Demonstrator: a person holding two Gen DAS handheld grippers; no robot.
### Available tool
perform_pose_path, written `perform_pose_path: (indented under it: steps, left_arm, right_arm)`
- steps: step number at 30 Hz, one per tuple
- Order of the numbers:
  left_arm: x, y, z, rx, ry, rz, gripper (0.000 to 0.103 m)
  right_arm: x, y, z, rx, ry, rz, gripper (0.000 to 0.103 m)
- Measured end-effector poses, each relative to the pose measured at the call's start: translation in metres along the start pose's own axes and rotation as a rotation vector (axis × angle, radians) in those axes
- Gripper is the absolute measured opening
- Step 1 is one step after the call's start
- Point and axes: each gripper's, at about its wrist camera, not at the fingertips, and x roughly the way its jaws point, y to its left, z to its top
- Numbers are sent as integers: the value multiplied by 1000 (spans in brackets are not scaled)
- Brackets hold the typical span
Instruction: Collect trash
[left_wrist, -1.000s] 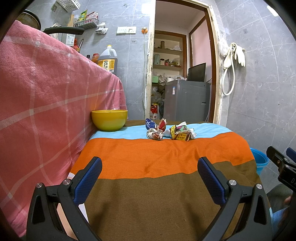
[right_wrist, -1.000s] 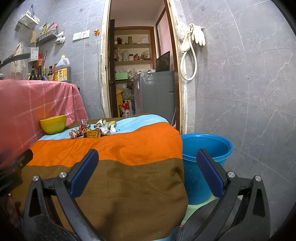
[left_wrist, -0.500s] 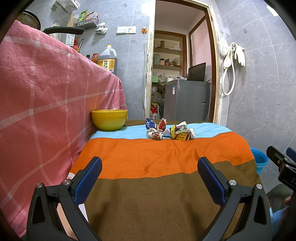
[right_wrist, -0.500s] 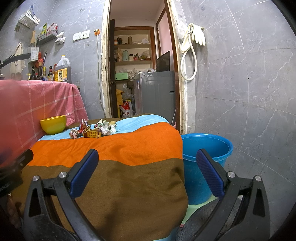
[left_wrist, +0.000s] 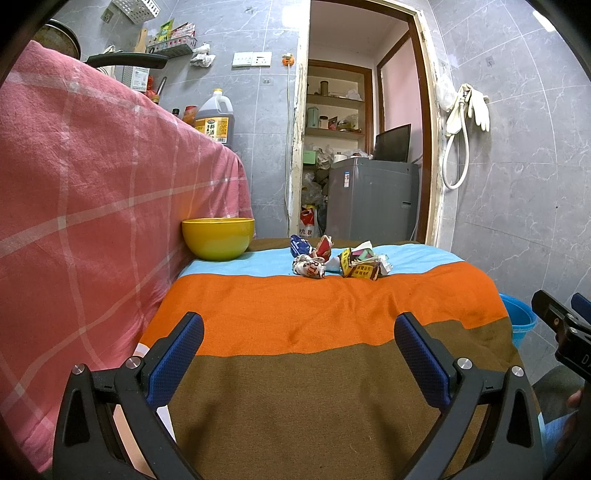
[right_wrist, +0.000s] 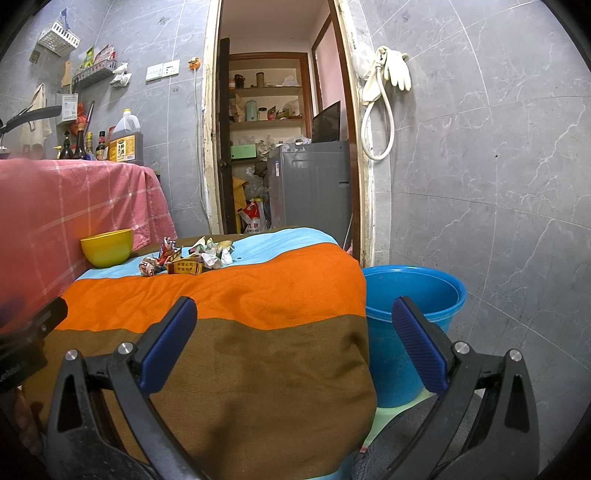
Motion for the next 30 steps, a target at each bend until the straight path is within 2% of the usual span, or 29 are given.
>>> perform_pose_path:
  steps: [26, 30]
  left_arm:
    - [1, -3, -1, 2, 14, -1, 101]
    - [2, -2, 10, 2, 18, -1, 101]
  right_arm:
    - [1, 2, 0, 8, 17, 5, 103]
    - [6, 1, 6, 4, 20, 20, 103]
